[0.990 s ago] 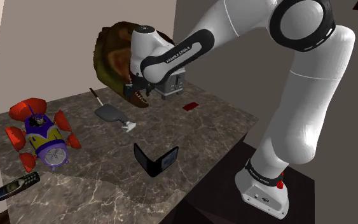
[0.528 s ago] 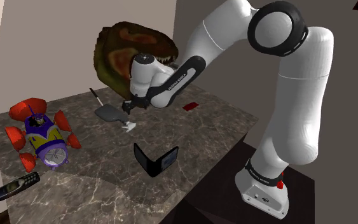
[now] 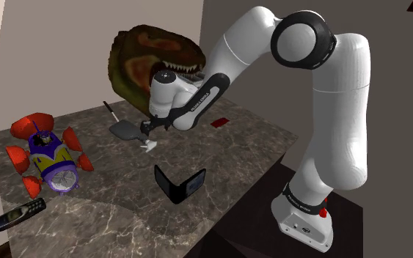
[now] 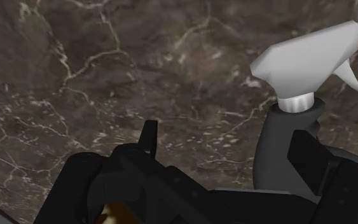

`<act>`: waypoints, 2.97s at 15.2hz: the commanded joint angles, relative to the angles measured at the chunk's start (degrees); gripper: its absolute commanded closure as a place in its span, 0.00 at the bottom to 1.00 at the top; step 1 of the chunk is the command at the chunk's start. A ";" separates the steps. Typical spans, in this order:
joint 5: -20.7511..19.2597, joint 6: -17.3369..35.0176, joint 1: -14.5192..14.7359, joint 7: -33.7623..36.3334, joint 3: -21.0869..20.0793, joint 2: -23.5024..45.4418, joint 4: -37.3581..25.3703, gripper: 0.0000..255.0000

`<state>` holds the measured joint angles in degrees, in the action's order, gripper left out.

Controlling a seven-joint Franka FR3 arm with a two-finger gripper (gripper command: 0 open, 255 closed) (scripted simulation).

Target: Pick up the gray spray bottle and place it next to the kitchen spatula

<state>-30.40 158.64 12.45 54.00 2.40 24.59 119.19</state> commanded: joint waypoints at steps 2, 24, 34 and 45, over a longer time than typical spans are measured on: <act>-0.05 0.12 -0.01 0.02 0.05 0.12 -0.03 0.00; 11.73 -19.27 -11.39 -37.69 -16.50 9.98 -20.98 0.00; 10.54 -16.64 -10.76 -37.02 -15.44 14.09 -22.45 0.00; 10.54 -16.64 -10.76 -37.02 -15.44 14.09 -22.44 1.00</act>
<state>-19.86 141.99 1.68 16.98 -13.05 38.69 96.75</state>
